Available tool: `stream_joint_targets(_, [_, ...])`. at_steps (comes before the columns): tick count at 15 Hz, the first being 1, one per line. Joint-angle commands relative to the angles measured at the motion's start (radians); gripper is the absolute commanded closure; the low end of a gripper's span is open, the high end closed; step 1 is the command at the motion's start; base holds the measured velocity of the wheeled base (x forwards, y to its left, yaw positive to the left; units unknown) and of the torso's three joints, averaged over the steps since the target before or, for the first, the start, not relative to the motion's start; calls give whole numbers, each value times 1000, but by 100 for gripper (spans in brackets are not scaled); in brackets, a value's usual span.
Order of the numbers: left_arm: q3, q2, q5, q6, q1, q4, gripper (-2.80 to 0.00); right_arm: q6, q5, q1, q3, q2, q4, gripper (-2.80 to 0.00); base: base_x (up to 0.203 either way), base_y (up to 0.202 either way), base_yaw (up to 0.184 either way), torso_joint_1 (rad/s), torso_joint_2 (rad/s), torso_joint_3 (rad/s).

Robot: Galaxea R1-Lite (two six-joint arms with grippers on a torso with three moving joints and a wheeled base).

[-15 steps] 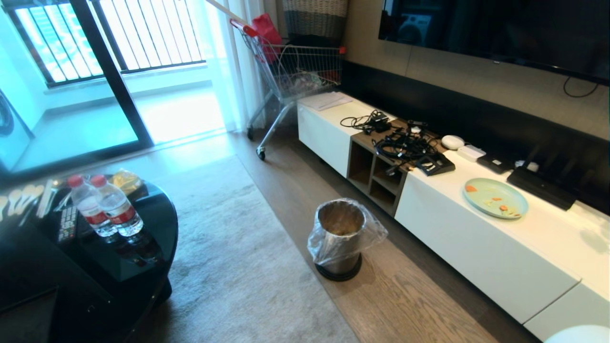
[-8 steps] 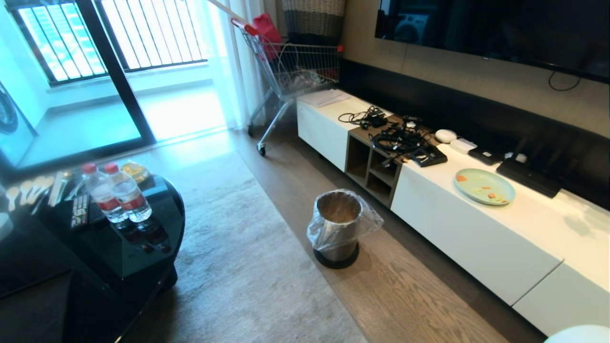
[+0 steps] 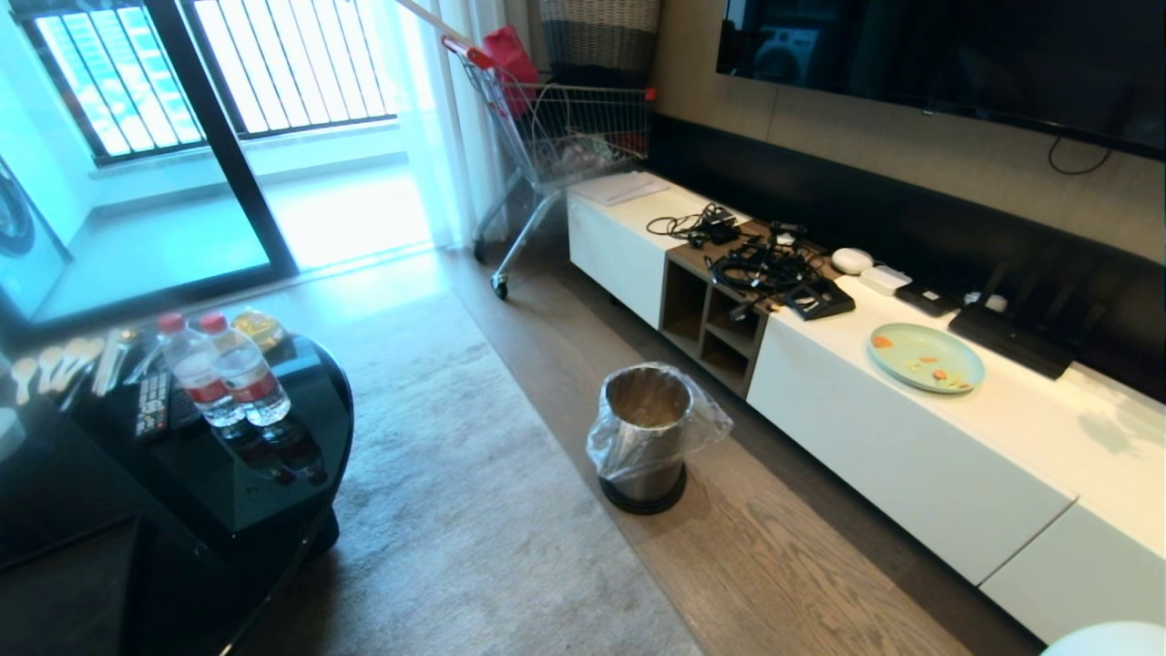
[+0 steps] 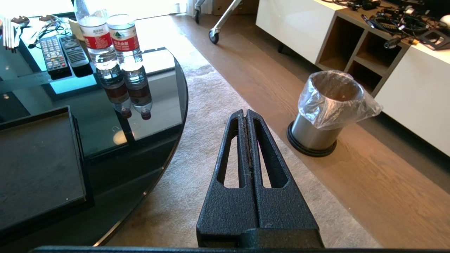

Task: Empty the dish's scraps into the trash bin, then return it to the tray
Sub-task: Put the bowl back to the table

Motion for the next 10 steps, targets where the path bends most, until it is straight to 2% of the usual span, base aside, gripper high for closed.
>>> stream_joint_targets(1, [0, 0, 1, -1, 0, 0, 0, -3, 1, 0, 0, 2, 0, 0, 0, 0, 0, 0, 0, 0])
stream_joint_targets(7, [0, 0, 1, -1, 0, -2, 0, 4, -1, 0, 0, 2, 0, 0, 0, 0, 0, 0, 0, 0])
stream_joint_targets(10, [0, 0, 1, -1, 0, -2, 0, 9, 0, 0, 0, 2, 0, 0, 3, -5, 133, 3, 4, 4])
